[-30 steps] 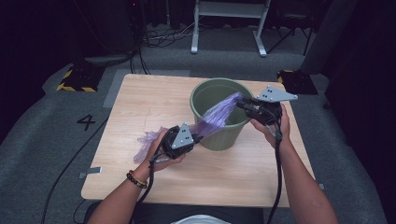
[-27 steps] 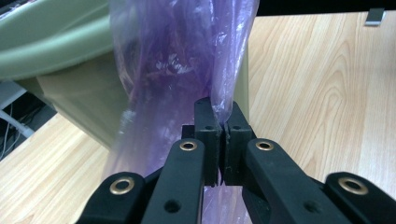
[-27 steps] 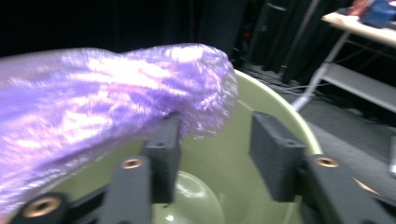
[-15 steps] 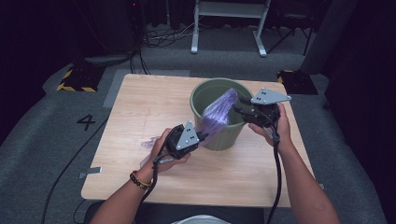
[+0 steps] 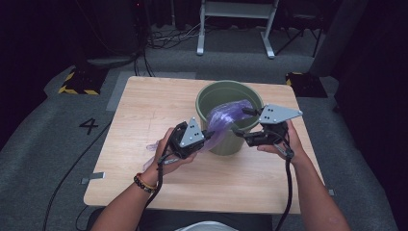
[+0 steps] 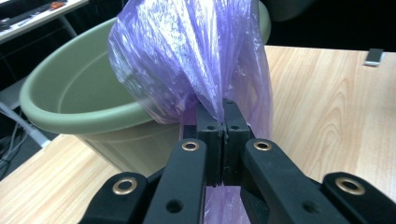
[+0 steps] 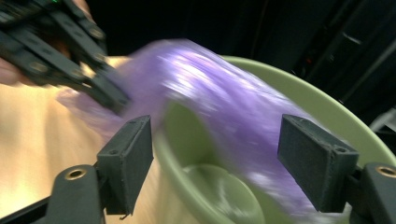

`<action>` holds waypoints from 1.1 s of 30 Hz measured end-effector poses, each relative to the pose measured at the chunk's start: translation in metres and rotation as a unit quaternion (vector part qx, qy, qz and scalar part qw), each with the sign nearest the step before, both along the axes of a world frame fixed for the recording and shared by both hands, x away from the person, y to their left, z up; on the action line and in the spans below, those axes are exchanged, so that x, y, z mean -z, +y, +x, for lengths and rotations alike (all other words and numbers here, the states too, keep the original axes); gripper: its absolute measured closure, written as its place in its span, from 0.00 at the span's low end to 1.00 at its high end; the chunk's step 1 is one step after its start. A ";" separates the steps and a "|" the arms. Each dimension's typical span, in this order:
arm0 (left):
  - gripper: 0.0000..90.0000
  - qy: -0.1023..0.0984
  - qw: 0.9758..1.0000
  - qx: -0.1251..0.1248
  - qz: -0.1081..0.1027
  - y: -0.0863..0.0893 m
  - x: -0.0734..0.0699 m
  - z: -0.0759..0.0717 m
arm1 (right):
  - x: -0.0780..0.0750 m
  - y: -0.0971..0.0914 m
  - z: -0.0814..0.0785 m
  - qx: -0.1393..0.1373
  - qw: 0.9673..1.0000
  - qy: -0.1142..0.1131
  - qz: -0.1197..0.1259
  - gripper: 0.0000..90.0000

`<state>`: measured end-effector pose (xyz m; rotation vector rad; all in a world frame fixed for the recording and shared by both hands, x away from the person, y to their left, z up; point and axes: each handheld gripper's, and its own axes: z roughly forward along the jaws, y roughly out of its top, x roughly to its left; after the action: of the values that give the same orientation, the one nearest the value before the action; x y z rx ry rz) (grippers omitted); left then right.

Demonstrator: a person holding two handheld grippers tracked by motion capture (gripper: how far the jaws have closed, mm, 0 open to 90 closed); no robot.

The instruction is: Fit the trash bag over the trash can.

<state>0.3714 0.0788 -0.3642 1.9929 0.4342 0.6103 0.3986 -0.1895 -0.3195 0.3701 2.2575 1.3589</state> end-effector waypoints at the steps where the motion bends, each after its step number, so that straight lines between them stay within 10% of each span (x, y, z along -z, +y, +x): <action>1: 0.99 0.000 1.000 -0.001 0.000 -0.001 -0.001 0.001 | 0.000 0.002 -0.002 -0.007 1.000 -0.002 0.002 0.28; 8: 0.99 0.002 1.000 -0.005 -0.001 -0.004 -0.004 0.005 | 0.001 0.021 -0.009 -0.033 0.999 0.002 0.018 0.31; 13: 0.98 -0.001 1.000 -0.002 0.001 -0.005 -0.004 0.004 | 0.006 0.028 -0.001 -0.030 0.999 0.019 0.031 0.66; 25: 0.89 -0.011 1.000 0.006 0.000 -0.007 -0.008 0.002 | 0.010 0.031 0.006 -0.001 0.999 0.023 0.049 0.99; 33: 0.36 -0.003 0.999 0.028 -0.021 0.000 -0.004 -0.003 | 0.009 0.021 0.016 0.041 0.995 0.041 0.082 1.00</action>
<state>0.3686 0.0792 -0.3603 1.9557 0.3830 0.5681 0.4143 -0.1681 -0.3290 0.5768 2.1749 1.5157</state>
